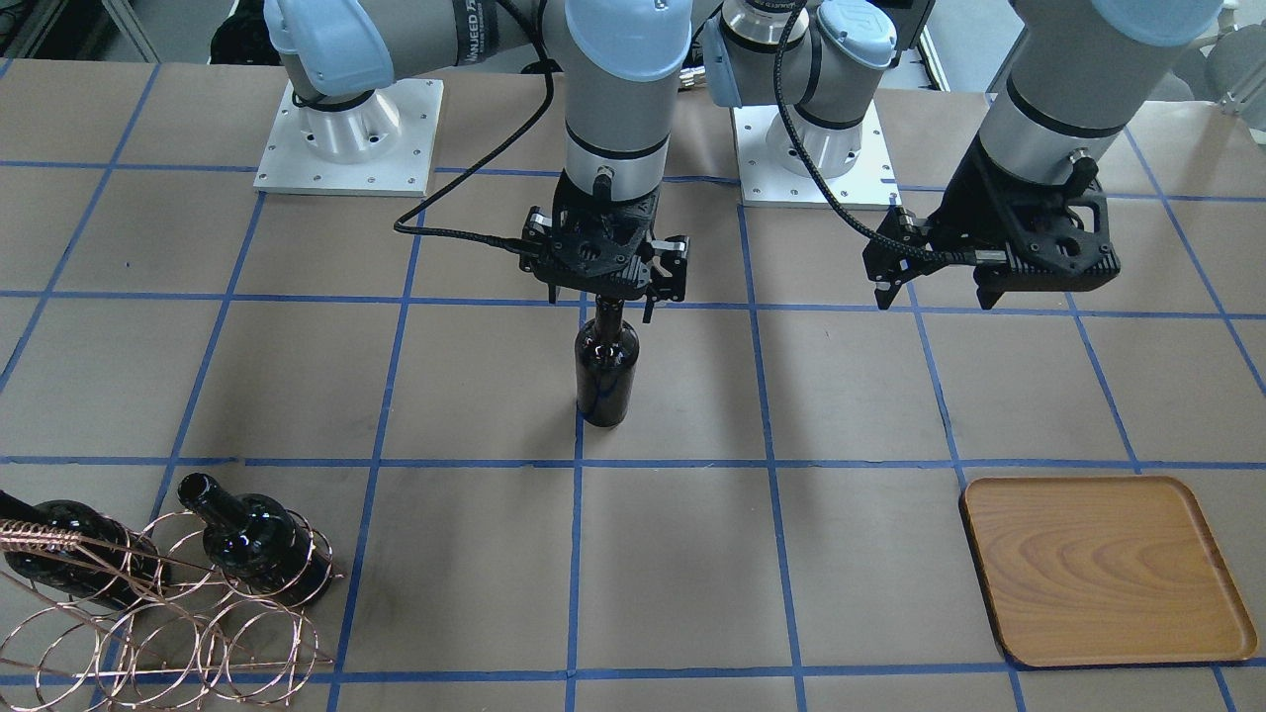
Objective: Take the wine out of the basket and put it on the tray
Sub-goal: 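Move the right gripper back over the rack while the left gripper reaches toward the bottle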
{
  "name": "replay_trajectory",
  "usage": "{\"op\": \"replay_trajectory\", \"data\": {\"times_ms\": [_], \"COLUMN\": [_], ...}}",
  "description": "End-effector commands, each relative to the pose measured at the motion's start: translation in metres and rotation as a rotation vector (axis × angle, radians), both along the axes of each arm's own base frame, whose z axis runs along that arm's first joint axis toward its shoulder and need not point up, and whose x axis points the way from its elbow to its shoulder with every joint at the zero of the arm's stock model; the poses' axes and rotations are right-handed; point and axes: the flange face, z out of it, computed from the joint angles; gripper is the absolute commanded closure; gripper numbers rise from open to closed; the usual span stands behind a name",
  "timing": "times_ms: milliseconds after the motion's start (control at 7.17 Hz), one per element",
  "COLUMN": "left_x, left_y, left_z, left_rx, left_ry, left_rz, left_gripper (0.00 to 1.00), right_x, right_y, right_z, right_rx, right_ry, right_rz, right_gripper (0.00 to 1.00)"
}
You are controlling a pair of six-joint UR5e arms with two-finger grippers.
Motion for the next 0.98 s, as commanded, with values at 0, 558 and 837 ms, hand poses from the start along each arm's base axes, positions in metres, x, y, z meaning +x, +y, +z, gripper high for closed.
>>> {"op": "replay_trajectory", "data": {"times_ms": [0, 558, 837], "left_x": [-0.010, -0.153, -0.205], "left_y": [0.001, 0.034, 0.040], "left_z": [0.003, 0.001, -0.017], "left_rx": [-0.016, -0.058, -0.052], "left_ry": [0.008, 0.037, 0.100], "left_rz": [-0.003, 0.010, -0.034], "left_gripper": [0.00, 0.00, 0.00], "right_x": [-0.092, -0.178, -0.177], "right_y": [-0.024, -0.033, -0.029], "right_z": [0.037, 0.074, 0.077], "right_rx": [-0.011, -0.041, -0.054], "right_ry": [0.023, -0.021, -0.019], "right_rz": [0.084, 0.092, 0.102], "right_gripper": [0.00, 0.00, 0.00]}}
